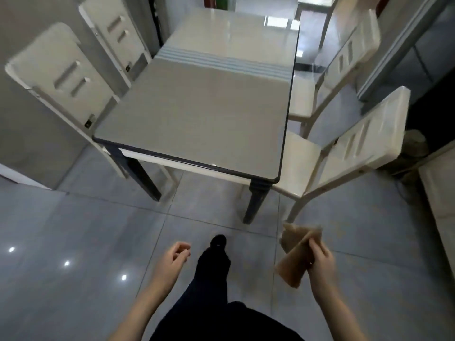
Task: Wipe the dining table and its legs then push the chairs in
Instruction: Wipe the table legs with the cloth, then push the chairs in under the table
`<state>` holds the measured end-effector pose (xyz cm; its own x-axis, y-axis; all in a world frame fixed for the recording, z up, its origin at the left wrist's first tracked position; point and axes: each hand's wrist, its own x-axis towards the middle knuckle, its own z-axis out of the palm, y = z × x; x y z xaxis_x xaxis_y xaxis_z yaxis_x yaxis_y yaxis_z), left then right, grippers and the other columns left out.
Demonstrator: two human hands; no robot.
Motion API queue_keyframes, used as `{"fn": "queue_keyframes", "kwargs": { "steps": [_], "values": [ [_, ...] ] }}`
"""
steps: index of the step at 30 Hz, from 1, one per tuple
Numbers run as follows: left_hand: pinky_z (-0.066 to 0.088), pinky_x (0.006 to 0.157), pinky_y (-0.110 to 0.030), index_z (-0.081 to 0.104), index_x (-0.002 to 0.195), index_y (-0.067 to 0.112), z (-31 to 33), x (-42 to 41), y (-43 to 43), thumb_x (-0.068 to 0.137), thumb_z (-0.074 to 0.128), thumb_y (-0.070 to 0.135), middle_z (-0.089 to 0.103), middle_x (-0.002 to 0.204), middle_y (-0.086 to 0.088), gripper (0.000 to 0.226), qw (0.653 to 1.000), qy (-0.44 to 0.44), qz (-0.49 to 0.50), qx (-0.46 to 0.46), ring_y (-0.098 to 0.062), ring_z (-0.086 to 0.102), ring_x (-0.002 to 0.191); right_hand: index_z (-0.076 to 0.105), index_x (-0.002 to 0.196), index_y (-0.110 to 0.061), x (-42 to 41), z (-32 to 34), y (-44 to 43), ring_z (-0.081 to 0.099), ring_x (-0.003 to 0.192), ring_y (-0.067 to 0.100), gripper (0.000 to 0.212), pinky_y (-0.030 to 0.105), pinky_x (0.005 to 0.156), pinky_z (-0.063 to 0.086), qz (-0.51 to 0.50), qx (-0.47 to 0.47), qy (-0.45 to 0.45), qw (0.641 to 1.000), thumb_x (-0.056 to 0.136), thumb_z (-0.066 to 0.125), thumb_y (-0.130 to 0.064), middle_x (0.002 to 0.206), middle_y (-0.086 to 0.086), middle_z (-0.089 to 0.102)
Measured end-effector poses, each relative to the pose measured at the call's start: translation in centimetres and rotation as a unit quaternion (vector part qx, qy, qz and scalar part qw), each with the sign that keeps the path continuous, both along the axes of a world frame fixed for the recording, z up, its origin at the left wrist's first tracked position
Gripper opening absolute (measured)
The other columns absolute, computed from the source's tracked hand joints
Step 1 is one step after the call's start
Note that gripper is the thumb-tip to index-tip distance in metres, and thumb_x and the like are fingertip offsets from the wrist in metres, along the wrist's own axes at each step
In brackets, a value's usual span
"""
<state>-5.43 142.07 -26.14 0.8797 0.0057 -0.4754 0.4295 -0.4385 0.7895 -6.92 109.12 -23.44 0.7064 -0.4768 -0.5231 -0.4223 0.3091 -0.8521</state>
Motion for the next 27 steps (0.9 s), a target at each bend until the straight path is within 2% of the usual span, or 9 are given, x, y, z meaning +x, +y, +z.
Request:
{"fn": "queue_keyframes", "kwargs": {
  "steps": [5,8,10,14,16,19,21,23,27],
  "values": [
    [0.050,0.080,-0.034,0.061,0.085,0.031,-1.7,9.9,1.2,0.085,0.053,0.034,0.066,0.090,0.000,0.009,0.999,-0.007,-0.042,0.020,-0.017,0.063,0.089,0.065,0.097,-0.021,10.0,0.0,2.2,0.062,0.095,0.018,0.022,0.033,0.084,0.049,0.024,-0.040,-0.046,0.998,0.098,0.045,-0.012,0.099,0.003,0.067],
    [0.049,0.076,-0.028,0.059,0.087,0.035,-2.3,17.2,0.5,0.088,0.051,0.033,0.065,0.095,0.004,0.009,0.991,-0.039,-0.117,0.048,-0.009,0.062,0.089,0.067,0.094,-0.024,16.5,0.0,3.1,0.063,0.089,0.012,0.022,0.021,0.076,0.051,0.007,-0.076,-0.058,0.995,0.098,0.048,-0.013,0.093,-0.002,0.069],
    [0.047,0.078,-0.026,0.059,0.096,0.030,-1.8,21.7,-0.8,0.091,0.048,0.033,0.063,0.099,0.005,0.013,0.977,-0.057,-0.191,0.072,-0.008,0.060,0.091,0.066,0.095,-0.023,20.7,-0.1,3.3,0.062,0.087,0.010,0.019,0.016,0.072,0.050,-0.001,-0.096,-0.064,0.993,0.098,0.049,-0.014,0.092,-0.002,0.068],
    [0.042,0.090,-0.027,0.061,0.108,0.015,-2.0,30.3,-3.8,0.085,0.033,0.047,0.061,0.106,0.001,0.049,0.939,-0.135,-0.296,0.108,-0.014,0.056,0.100,0.065,0.101,-0.010,28.0,-1.8,2.8,0.059,0.088,0.018,0.018,0.036,0.081,0.047,0.052,-0.206,-0.073,0.974,0.097,0.049,-0.018,0.094,0.007,0.065],
    [0.039,0.093,-0.026,0.060,0.114,0.014,-2.8,33.4,-5.1,0.083,0.029,0.047,0.059,0.115,-0.002,0.055,0.925,-0.159,-0.314,0.143,-0.018,0.053,0.108,0.063,0.109,-0.011,30.8,-3.0,2.5,0.061,0.092,0.021,0.021,0.035,0.082,0.047,0.110,-0.313,-0.052,0.942,0.097,0.048,-0.021,0.099,0.003,0.066],
    [0.037,0.104,-0.036,0.054,0.128,0.013,-4.4,36.6,-6.6,0.085,0.029,0.046,0.051,0.134,-0.008,0.060,0.909,-0.171,-0.318,0.207,-0.027,0.047,0.122,0.057,0.126,-0.015,34.1,-6.1,2.9,0.060,0.107,0.028,0.037,0.034,0.089,0.044,0.216,-0.477,-0.002,0.852,0.096,0.043,-0.030,0.120,0.006,0.065],
    [0.032,0.111,-0.042,0.048,0.136,0.015,-5.9,37.6,-7.3,0.087,0.032,0.043,0.043,0.144,-0.013,0.058,0.890,-0.164,-0.337,0.260,-0.033,0.040,0.132,0.044,0.140,-0.019,35.3,-8.6,3.8,0.045,0.131,0.029,0.054,0.044,0.106,0.033,0.305,-0.513,0.050,0.801,0.095,0.027,-0.043,0.143,0.003,0.049],
    [0.027,0.114,-0.046,0.044,0.139,0.017,-7.3,37.8,-7.7,0.087,0.031,0.044,0.038,0.148,-0.014,0.060,0.875,-0.148,-0.353,0.297,-0.036,0.033,0.138,0.030,0.149,-0.026,35.5,-10.8,4.5,0.024,0.144,0.031,0.066,0.056,0.112,0.019,0.370,-0.538,0.108,0.749,0.091,0.014,-0.054,0.155,-0.002,0.031],
    [0.029,0.111,-0.050,0.045,0.138,0.017,-8.8,37.0,-8.1,0.086,0.036,0.041,0.037,0.149,-0.016,0.058,0.862,-0.135,-0.363,0.327,-0.038,0.032,0.138,0.030,0.149,-0.025,35.5,-12.2,4.5,0.024,0.143,0.036,0.067,0.062,0.109,0.021,0.413,-0.566,0.137,0.700,0.089,0.019,-0.054,0.156,-0.001,0.030]
  ]
}}
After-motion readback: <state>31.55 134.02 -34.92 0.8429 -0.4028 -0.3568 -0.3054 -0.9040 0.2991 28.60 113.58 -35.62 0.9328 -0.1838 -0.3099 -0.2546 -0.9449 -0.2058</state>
